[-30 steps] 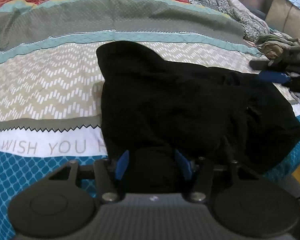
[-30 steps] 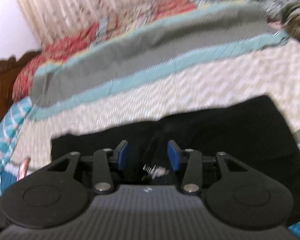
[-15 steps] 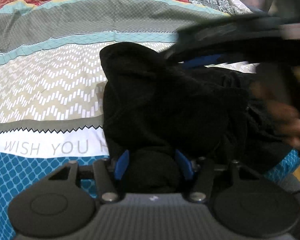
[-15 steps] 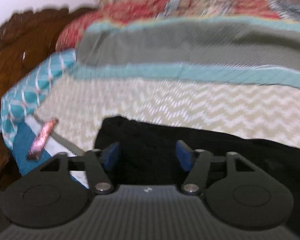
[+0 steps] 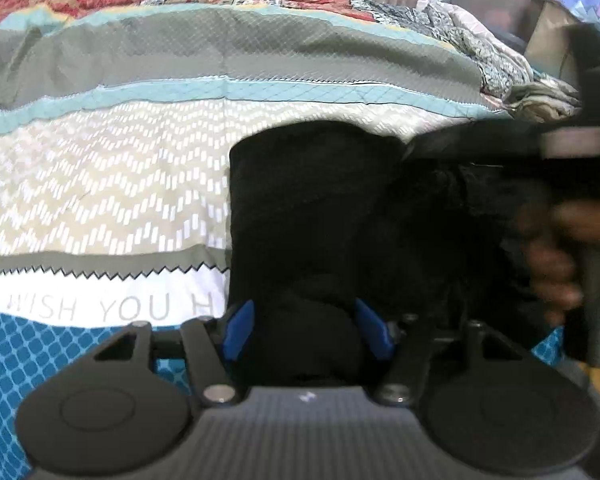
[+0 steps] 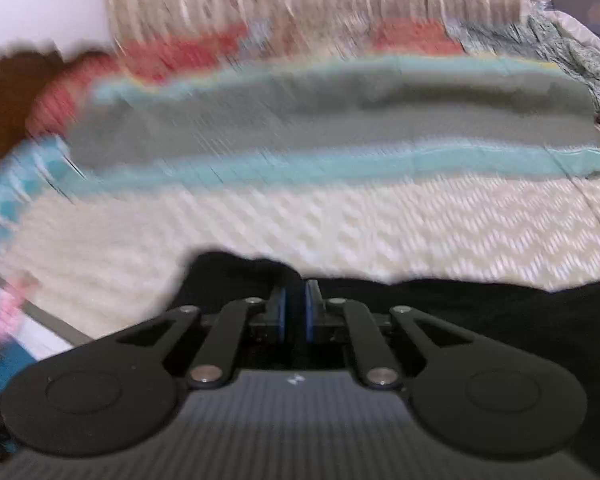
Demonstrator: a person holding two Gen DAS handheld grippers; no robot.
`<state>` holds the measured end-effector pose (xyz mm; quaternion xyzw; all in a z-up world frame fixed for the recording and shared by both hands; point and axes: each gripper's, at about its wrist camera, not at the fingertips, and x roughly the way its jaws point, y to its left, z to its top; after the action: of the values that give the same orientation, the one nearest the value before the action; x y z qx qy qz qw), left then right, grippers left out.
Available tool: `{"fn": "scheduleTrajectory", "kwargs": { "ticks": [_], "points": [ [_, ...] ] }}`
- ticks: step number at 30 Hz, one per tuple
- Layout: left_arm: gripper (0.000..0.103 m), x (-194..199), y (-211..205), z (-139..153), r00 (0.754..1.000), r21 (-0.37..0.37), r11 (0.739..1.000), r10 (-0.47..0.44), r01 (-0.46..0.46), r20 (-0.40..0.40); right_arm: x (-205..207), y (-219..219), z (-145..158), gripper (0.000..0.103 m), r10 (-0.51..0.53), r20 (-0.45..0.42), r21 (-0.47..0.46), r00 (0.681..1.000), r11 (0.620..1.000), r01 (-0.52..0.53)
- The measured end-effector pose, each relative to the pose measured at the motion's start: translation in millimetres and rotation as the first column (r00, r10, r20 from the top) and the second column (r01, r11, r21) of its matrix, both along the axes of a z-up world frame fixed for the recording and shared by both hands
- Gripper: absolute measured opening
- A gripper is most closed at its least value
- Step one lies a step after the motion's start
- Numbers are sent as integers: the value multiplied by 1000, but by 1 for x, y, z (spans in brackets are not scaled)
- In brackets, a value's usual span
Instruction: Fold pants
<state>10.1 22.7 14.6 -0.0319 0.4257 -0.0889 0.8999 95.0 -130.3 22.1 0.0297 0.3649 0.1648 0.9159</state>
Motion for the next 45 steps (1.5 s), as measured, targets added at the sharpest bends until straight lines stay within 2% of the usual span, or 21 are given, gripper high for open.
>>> {"fn": "scheduleTrajectory", "kwargs": {
  "ticks": [2, 3, 5, 7, 8, 10, 12, 13, 16, 20, 21, 23, 25, 26, 27, 31, 35, 36, 39, 42, 45],
  "points": [
    [57, -4, -4, 4, 1000, 19, 1000, -6, 5, 25, 10, 8, -24, 18, 0, -37, -57, 999, 998, -2],
    [57, -6, -4, 7, 999, 23, 1000, -6, 5, 37, 12, 9, -31, 22, 8, -28, -94, 1000, 996, -11],
    [57, -9, -4, 13, 999, 31, 999, -8, 7, 52, 13, 9, -34, 23, 15, -31, -101, 999, 995, -18],
    [57, -7, -9, 12, 999, 56, 998, -17, 14, 44, 19, -1, -31, 30, 16, -71, -55, 997, 998, -20],
    [57, -4, -11, 9, 999, 77, 997, -17, 14, 28, 24, -9, -31, 41, 20, -111, -8, 994, 1000, -21],
    [58, 1, -16, 3, 1000, 101, 995, -6, 6, -10, 22, -24, -24, 44, 24, -178, 159, 984, 987, 4],
    [58, -1, -12, 1, 1000, 80, 997, 6, -4, -16, 10, -46, -7, 45, -9, -162, 293, 987, 955, 56],
    [58, -2, -11, 1, 1000, 76, 997, 9, -7, -16, -1, -53, 4, 45, -24, -125, 309, 992, 949, 62],
    [61, -5, -9, 2, 1000, 66, 998, 12, -11, -21, -28, -58, 22, 47, -33, -60, 276, 998, 960, 48],
    [63, -4, -7, 0, 999, 56, 998, 24, -23, -26, -43, -53, 13, 43, 5, -102, 266, 995, 964, 22],
    [63, -5, -5, 2, 999, 53, 998, 28, -26, -27, -43, -47, 3, 31, 30, -146, 263, 989, 965, 9],
    [63, -4, 0, 4, 999, 38, 999, 32, -31, -27, -35, -33, -20, 18, 33, -204, 192, 978, 981, 7],
    [61, -3, 9, 13, 998, 1, 999, 54, -54, -10, -31, -32, -24, 16, 18, -205, 200, 979, 980, 24],
    [61, -3, 14, 18, 998, -16, 998, 68, -68, 6, -28, -35, -22, 6, 1, -229, 218, 974, 975, 50],
    [60, -2, 18, 25, 996, -31, 996, 82, -81, 26, -24, -40, -20, 3, -6, -251, 245, 968, 967, 70],
    [58, 18, 23, 52, 989, -88, 991, 112, -104, 92, -27, -47, -25, 2, -33, -273, 267, 961, 957, 108],
    [48, 52, -5, 58, 993, -70, 997, 33, -26, 110, -39, -47, -17, 3, -38, -233, 250, 972, 963, 97],
    [44, 60, -12, 56, 995, -63, 998, 9, -3, 102, -44, -46, -11, 6, -35, -206, 241, 978, 967, 85],
    [32, 91, -28, 41, 998, -57, 998, -33, 36, 53, -65, -38, 9, 7, 37, -86, 225, 996, 974, -17],
    [30, 111, -32, 27, 999, -79, 996, -32, 34, 30, -84, -21, 21, 7, 140, 10, 193, 990, 971, -139],
    [29, 121, -36, 17, 999, -92, 995, -37, 37, 5, -85, -4, 13, 7, 229, -5, 163, 973, 961, -225]
  ]
}}
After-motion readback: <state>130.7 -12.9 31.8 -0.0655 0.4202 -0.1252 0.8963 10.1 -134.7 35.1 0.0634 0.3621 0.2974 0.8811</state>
